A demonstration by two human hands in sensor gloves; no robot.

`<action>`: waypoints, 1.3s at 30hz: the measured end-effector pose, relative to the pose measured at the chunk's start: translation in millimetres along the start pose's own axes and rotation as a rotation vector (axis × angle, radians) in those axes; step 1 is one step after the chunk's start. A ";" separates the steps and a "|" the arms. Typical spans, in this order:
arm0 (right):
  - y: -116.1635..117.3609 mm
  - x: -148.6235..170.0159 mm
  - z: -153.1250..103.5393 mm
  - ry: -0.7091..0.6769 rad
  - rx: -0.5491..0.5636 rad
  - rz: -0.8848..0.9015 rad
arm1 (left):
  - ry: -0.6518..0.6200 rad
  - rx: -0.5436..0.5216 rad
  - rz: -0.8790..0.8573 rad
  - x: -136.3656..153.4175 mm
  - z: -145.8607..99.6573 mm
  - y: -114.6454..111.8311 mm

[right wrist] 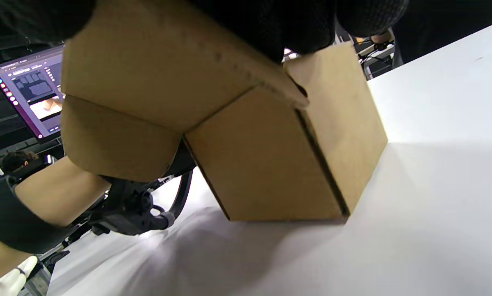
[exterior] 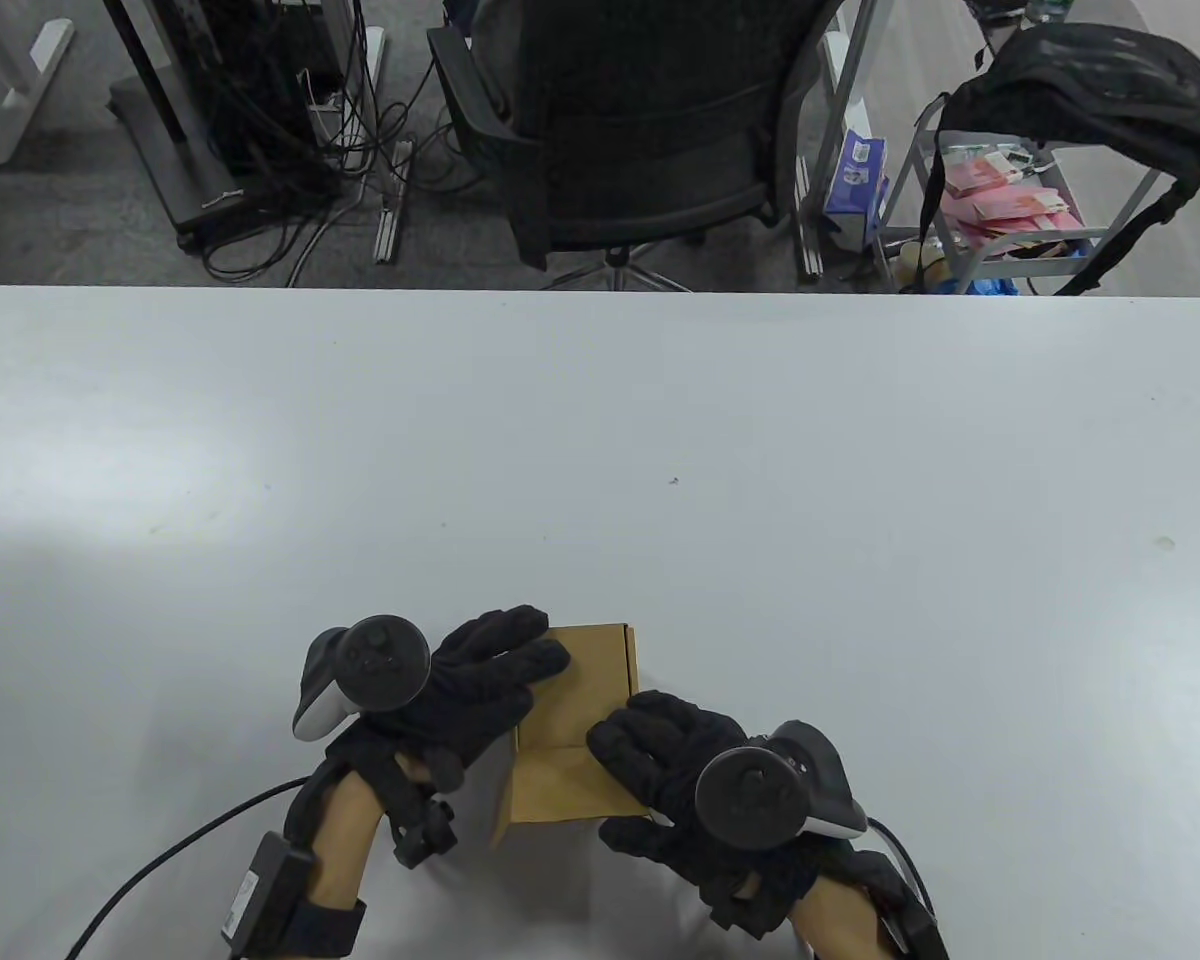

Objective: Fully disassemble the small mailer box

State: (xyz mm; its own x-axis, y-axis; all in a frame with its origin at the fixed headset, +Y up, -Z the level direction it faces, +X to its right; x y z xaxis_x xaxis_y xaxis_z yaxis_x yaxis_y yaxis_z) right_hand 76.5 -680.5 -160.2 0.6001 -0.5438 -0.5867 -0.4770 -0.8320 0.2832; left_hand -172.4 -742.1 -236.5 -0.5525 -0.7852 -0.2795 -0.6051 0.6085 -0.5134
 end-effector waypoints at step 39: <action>24.0 -71.0 46.4 0.119 0.587 -0.554 | -0.010 -0.050 0.082 -2.6 -4.9 -3.4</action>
State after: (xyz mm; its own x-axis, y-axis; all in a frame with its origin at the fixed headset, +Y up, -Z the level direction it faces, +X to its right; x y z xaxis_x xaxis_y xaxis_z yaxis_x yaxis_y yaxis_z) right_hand -7.4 -656.8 -147.0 0.8961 -0.1052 -0.4312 -0.3296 -0.8085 -0.4876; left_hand -171.7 -741.5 -230.1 -0.5961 -0.7333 -0.3270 -0.5861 0.6758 -0.4469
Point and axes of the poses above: the tracker on the back of each hand, its own x axis roughly to the little-finger side, its own z axis roughly from the wrist to the fingertips, y = z × x, the point moved 2 cm from there along z, roughly from the wrist to the fingertips, and after that the axes turned 1 degree about y, right-handed, at the moved point
